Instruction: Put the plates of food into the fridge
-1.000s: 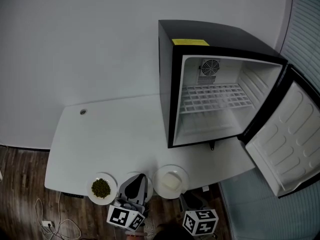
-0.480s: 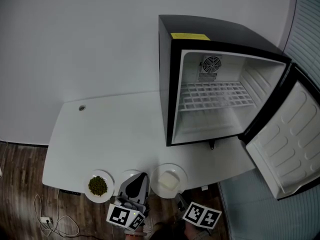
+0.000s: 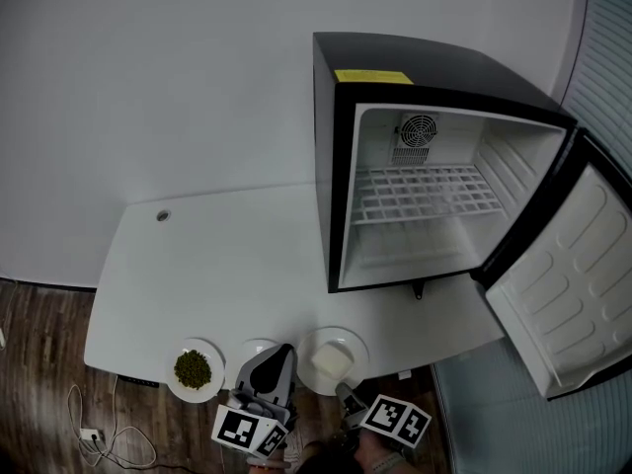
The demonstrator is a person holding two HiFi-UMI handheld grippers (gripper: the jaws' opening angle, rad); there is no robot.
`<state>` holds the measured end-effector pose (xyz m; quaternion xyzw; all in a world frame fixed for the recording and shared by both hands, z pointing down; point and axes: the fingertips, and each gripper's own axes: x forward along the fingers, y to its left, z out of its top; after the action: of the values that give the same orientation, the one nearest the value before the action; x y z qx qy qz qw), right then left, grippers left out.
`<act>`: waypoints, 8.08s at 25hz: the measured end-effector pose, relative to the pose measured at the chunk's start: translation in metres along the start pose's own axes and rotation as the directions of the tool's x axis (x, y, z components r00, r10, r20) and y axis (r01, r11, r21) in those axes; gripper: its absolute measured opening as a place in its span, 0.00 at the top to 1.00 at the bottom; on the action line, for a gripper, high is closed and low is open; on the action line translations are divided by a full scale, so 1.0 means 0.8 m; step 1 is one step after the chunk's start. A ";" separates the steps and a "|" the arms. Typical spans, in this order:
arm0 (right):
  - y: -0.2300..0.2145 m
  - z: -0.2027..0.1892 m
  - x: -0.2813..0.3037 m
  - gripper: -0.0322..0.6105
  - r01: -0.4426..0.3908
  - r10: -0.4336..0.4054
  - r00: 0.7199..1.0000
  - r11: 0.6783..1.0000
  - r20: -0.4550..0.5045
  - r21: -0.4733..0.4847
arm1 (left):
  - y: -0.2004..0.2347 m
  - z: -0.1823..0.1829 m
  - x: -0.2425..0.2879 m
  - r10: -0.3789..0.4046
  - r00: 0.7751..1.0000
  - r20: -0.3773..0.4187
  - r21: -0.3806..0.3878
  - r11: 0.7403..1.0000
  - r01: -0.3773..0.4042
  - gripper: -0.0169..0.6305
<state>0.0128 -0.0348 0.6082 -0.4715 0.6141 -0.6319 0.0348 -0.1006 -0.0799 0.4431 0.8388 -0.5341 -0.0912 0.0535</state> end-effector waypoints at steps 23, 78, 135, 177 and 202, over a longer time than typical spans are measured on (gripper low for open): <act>0.032 0.015 -0.009 0.92 -0.172 0.157 0.982 0.974 0.106 0.150 | 0.000 -0.006 0.003 -0.016 1.000 -0.024 -0.012 1.000 0.016 0.96; 0.116 0.285 0.047 0.92 -0.275 0.219 0.927 0.949 0.304 0.156 | 0.081 0.013 0.225 0.045 0.999 0.027 0.000 0.999 -0.045 0.96; 0.109 0.346 0.109 0.82 0.146 -0.058 0.966 0.927 0.253 -0.344 | 0.080 0.003 0.248 0.082 0.996 0.014 0.009 0.997 -0.083 0.96; 0.155 0.243 0.050 0.94 0.108 0.068 0.971 0.727 0.228 -0.678 | 0.049 0.035 0.192 0.010 0.999 0.047 0.004 1.000 -0.011 0.96; 0.141 -0.008 0.004 0.94 -0.056 0.083 0.997 0.700 0.003 -0.712 | 0.084 0.069 -0.006 0.074 0.997 0.026 0.024 0.997 -0.074 0.96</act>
<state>-0.0533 -0.0593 0.5195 -0.4359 0.8269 -0.3361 -0.1150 -0.1742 -0.1035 0.4023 0.8178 -0.5665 -0.0930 0.0398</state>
